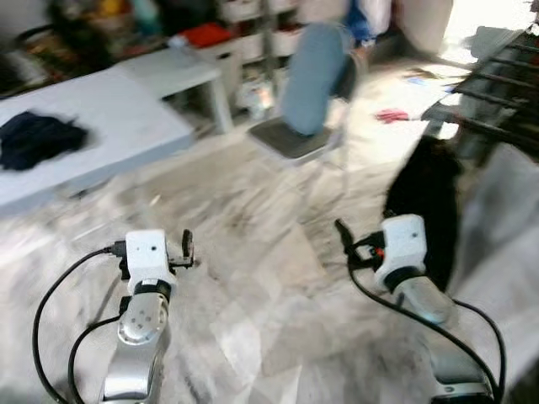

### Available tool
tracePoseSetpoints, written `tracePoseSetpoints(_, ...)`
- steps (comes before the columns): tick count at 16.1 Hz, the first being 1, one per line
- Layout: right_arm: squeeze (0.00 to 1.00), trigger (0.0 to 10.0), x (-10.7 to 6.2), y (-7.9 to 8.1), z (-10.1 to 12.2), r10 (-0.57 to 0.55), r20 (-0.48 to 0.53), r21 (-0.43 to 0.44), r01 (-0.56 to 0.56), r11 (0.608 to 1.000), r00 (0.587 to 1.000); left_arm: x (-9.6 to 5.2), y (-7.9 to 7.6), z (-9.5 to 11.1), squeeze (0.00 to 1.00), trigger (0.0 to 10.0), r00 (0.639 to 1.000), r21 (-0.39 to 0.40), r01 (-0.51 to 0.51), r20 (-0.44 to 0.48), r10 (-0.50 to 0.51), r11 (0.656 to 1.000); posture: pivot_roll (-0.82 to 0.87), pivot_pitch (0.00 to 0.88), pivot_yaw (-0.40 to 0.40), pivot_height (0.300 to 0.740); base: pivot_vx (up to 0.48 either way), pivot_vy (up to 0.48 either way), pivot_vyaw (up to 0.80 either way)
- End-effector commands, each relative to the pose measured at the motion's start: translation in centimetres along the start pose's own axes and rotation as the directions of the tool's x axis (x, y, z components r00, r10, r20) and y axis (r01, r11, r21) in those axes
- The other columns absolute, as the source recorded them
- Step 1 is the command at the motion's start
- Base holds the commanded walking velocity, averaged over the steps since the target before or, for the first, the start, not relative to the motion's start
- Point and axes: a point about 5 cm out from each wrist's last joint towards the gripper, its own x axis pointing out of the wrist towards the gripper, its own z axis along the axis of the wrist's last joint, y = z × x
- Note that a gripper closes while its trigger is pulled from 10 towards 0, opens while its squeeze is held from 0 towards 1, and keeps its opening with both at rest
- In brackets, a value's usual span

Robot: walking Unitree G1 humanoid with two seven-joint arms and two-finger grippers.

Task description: Hang hanger

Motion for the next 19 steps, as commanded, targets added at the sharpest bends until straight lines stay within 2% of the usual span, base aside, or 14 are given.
tracePoseSetpoints(1,0.00,10.0,0.40,1.08,0.52,0.031,0.019,0.018,-0.031,0.999,0.999,0.08,0.79,0.01,0.00,10.0,1.000,0.012,-0.022,-0.006,0.022,1.000,-0.12,0.000,0.044,0.740,0.000,0.000,0.80)
tracePoseSetpoints(19,0.00,10.0,0.49,1.40,0.74,0.063,0.027,0.019,-0.064,0.998,0.998,-0.07,0.25,0.09,0.00,10.0,1.000,-0.012,0.009,-0.005,-0.009,1.000,-0.12,0.000,0.042,0.740,0.000,0.000,0.80)
